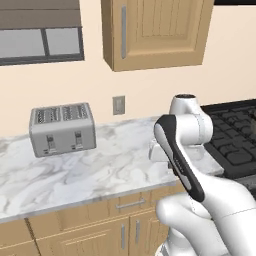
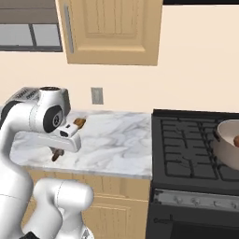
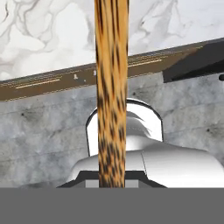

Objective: Put the sweet potato and onion in the pot. Retrieve the spatula and lightly stir the vegetables in the pot.

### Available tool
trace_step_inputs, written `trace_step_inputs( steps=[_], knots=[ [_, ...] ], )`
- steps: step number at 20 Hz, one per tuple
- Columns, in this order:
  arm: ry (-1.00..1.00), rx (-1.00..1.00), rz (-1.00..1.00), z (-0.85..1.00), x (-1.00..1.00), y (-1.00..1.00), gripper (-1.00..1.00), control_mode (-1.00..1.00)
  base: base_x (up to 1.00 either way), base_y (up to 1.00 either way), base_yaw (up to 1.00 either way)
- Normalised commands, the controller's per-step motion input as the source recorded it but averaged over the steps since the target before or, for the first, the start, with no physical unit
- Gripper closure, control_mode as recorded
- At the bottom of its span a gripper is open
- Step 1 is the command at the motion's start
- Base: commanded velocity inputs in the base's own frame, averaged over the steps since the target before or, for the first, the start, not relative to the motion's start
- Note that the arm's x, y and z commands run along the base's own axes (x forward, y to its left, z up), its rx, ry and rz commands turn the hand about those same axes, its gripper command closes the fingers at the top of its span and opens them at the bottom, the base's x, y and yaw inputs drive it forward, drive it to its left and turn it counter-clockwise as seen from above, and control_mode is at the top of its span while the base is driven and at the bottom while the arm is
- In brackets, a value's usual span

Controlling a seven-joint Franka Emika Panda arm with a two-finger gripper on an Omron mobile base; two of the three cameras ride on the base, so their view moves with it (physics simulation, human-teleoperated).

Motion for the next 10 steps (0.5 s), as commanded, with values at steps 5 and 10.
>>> trace_step_inputs(
  steps=[5,10],
  knots=[
    [0.0,0.0,0.0,0.0,0.0,0.0,1.0,1.0,-0.83,-0.11,-0.13],
    [0.0,0.0,0.0,0.0,0.0,0.0,1.0,1.0,-0.09,-0.85,-0.03]
  ],
)
